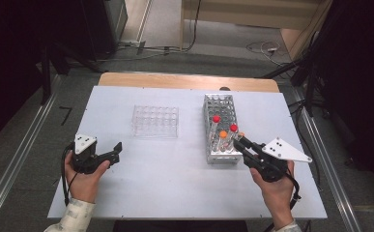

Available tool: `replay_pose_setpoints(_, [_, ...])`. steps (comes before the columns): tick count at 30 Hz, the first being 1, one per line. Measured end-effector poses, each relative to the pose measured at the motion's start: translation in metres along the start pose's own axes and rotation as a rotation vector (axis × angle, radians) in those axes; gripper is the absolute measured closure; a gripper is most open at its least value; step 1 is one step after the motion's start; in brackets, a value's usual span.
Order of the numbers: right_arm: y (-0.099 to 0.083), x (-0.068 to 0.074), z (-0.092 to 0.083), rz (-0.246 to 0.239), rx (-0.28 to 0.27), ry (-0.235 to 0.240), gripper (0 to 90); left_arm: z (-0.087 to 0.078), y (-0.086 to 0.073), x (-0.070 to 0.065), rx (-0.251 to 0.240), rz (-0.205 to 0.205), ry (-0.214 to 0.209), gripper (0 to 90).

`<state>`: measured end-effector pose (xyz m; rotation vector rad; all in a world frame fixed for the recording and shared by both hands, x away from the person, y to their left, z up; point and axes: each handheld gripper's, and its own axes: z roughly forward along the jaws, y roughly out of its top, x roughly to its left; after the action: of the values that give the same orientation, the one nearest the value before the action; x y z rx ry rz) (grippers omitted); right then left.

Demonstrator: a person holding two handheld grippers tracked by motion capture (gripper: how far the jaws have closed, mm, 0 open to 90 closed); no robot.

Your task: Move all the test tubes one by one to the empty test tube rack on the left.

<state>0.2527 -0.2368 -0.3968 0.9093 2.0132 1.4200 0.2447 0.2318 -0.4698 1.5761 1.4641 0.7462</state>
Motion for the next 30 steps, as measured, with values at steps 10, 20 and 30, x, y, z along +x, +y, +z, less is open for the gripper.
replay_pose_setpoints(10, [-0.001,0.018,0.014,-0.016,0.027,0.066,73.7,-0.001,0.004,-0.007,-0.012,0.015,-0.035,11.5])
replay_pose_setpoints(20, [-0.004,0.032,0.037,-0.033,0.063,0.116,73.7,0.001,0.010,-0.017,-0.011,0.025,-0.085,11.8])
replay_pose_setpoints(30, [-0.003,0.039,0.061,-0.033,0.090,0.141,73.7,0.004,0.019,-0.030,-0.023,0.039,-0.124,12.4])
